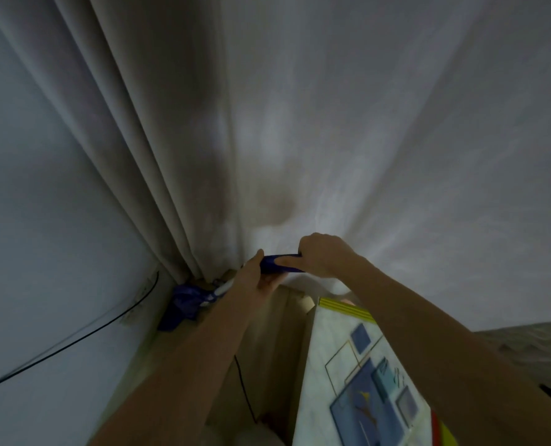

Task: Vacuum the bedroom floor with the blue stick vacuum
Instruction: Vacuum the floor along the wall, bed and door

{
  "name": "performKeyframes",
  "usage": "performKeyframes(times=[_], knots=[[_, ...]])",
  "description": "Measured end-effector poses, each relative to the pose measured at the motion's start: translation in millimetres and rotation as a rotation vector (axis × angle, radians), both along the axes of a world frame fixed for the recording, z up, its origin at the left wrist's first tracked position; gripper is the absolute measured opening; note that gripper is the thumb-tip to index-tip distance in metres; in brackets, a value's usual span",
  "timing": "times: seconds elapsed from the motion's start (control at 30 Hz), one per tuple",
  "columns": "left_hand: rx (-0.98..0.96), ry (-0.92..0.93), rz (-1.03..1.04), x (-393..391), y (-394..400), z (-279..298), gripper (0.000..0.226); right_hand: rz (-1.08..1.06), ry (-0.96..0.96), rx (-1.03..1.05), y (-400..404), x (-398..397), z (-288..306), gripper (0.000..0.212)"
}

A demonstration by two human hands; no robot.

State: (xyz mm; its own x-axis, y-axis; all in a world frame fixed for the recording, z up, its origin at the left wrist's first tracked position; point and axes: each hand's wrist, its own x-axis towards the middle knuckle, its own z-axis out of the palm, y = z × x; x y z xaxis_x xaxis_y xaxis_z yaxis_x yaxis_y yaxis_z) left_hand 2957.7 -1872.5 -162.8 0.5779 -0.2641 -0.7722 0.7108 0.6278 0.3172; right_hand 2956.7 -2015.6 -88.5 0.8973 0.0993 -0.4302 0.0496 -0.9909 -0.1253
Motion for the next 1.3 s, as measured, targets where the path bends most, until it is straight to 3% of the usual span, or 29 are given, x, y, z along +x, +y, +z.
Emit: performKeyframes(times=[0.17, 0.27, 0.37, 0.43, 0.6, 0.73, 0.9, 1.0, 1.13, 1.3], knots=[[0.066, 0.040, -0.099, -15.9, -6.9, 2.7, 0.032, -0.172, 0.093, 0.093, -3.3, -33.0, -4.6, 0.065], [0.155, 0.067, -0.223, -36.1, 1.3, 7.8, 0.013, -0.251, 0.191, 0.167, 9.7, -68.4, -1.0, 0.056], [0.202, 0.054, -0.319, -52.5, 23.7, 17.7, 0.007, -0.205, 0.060, 0.105, 36.6, -95.2, 3.7, 0.063], [0.204, 0.042, -0.345, -56.9, 41.1, 22.9, 0.006, -0.289, 0.039, 0.127, 58.0, -105.3, 12.8, 0.063], [0.194, -0.002, -0.487, -64.5, 91.7, 24.2, 0.018, -0.493, 0.066, 0.147, 120.9, -133.3, 33.8, 0.052], [0.246, -0.033, -0.704, -79.0, 150.2, 15.3, 0.028, -0.753, 0.083, 0.305, 194.6, -173.7, 11.9, 0.051], [0.290, -0.107, -0.877, -85.4, 222.0, 17.3, 0.014, -0.981, 0.097, 0.490, 283.3, -192.5, 2.7, 0.054], [0.363, -0.116, -0.977, -85.7, 261.8, 15.2, 0.020, -1.098, 0.152, 0.671, 336.7, -199.4, -7.8, 0.047], [0.393, -0.100, -1.024, -93.1, 306.9, 8.7, 0.029, -1.155, 0.166, 0.798, 393.4, -212.3, -21.0, 0.038], [0.408, -0.152, -0.958, -90.9, 325.5, 2.8, 0.036, -1.256, 0.125, 0.837, 420.2, -204.1, -34.9, 0.049]])
